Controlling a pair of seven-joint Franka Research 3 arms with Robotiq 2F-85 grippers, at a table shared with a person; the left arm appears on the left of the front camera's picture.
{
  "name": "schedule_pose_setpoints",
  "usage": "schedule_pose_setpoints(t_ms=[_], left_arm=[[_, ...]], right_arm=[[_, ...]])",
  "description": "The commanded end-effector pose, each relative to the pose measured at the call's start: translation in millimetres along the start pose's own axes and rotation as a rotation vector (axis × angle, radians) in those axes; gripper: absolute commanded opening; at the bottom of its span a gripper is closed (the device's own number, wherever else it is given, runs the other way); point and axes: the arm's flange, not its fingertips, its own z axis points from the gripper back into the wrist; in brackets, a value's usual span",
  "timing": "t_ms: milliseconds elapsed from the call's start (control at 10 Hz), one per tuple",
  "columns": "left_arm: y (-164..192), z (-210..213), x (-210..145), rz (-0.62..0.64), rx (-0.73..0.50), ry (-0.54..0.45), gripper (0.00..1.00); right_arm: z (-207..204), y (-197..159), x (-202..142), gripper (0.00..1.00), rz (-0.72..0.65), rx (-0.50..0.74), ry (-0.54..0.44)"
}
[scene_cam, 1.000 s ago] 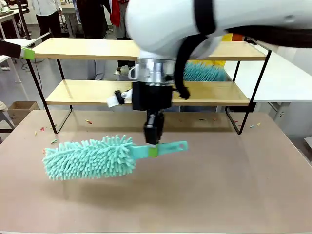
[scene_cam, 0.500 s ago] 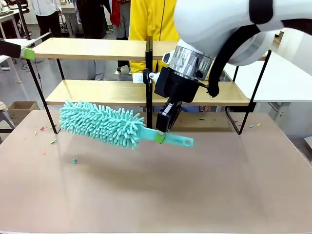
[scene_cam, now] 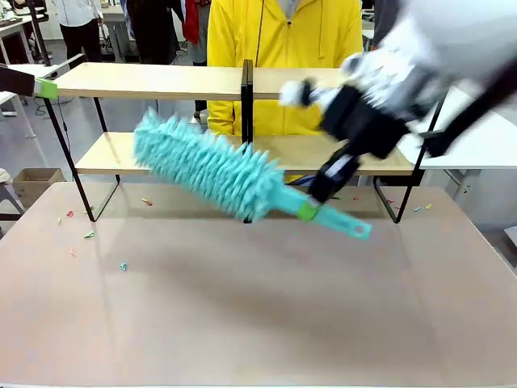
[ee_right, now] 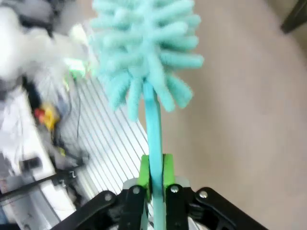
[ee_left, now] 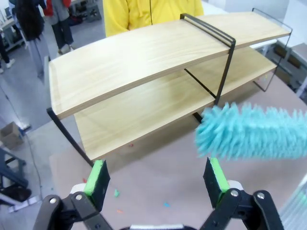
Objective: Clean the shelves.
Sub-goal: Clean another randomly selected level of the Shelf with the Duster.
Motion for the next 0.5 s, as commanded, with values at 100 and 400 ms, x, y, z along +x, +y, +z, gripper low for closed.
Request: schedule_pose_setpoints(t_ms=[100,400], left_arm=[[3,0,0,-0.017,0.001,0.002,1.00],[3,0,0,-0.017,0.001,0.002,1.00]], right_arm=[[69,17,-82,0.12,-0.220,-0.289,-0.347],[73,9,-61,0.12,-0.146,-0.124,-0.266]])
